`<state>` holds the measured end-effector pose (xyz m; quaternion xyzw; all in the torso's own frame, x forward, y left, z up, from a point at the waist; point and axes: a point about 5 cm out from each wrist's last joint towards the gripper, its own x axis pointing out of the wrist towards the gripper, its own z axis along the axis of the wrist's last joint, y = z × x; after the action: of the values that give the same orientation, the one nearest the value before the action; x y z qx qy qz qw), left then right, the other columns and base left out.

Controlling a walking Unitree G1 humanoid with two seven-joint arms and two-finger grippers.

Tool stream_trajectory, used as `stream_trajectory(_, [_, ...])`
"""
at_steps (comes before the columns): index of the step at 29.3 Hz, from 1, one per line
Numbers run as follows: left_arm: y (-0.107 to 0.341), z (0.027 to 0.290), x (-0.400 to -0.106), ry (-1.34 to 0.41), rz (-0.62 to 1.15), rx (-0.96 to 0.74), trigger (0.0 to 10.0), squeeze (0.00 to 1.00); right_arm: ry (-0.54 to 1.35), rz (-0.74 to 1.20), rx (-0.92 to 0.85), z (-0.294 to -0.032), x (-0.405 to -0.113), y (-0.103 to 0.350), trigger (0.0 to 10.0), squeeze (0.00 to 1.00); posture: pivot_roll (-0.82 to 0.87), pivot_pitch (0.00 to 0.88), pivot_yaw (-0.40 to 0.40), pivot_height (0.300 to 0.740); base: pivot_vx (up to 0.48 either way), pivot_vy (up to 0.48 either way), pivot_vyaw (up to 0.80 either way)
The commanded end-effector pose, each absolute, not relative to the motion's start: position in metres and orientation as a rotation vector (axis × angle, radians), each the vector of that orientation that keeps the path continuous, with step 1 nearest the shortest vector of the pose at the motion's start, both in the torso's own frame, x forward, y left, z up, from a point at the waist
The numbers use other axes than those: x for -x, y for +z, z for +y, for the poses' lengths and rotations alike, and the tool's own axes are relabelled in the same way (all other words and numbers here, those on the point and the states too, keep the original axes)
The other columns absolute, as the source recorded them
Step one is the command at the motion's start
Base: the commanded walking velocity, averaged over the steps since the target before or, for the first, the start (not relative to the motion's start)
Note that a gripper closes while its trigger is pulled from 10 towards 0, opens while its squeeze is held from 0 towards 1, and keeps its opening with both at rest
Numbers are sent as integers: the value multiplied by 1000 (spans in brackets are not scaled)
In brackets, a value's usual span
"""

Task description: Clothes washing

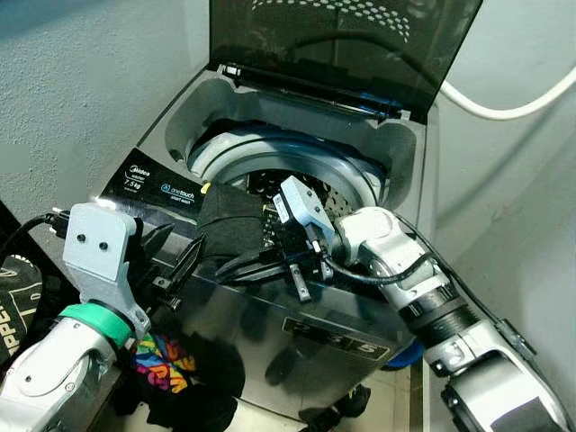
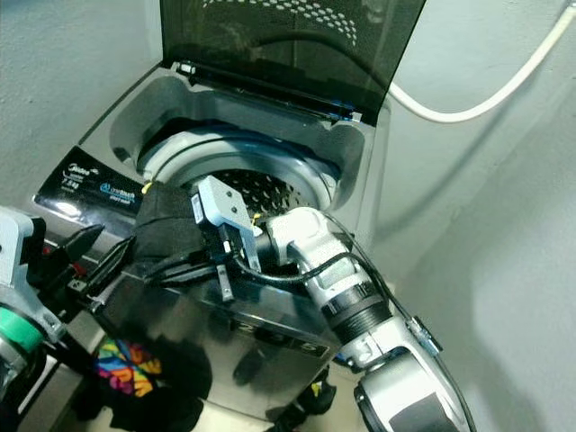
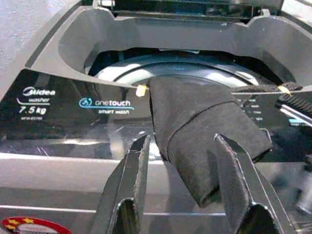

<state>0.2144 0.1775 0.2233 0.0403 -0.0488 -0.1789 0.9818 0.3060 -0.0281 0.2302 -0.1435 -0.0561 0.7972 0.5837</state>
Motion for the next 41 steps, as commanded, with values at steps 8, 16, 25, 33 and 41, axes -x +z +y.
stream_trajectory(8, [219,175,-209,-362,-89,-70,10000,0,1668,-165,447,2,-308,217,0,0,111,34,-82,740,0,0,0])
stream_trajectory(16, [217,175,-208,-350,-85,-67,10000,0,1333,-188,337,25,-339,228,0,0,108,46,-94,740,0,0,0])
stream_trajectory(25, [216,176,-204,-333,-83,-65,10000,0,870,-211,227,-4,-385,258,0,0,116,53,-105,740,0,0,0])
stream_trajectory(33, [217,177,-207,-326,-87,-77,10000,0,443,-251,294,-69,-414,281,0,0,121,55,-105,740,0,0,0])
stream_trajectory(41, [215,181,-220,-281,-76,-112,10000,0,139,-337,-32,-143,-423,310,10000,0,121,34,-90,740,0,0,0])
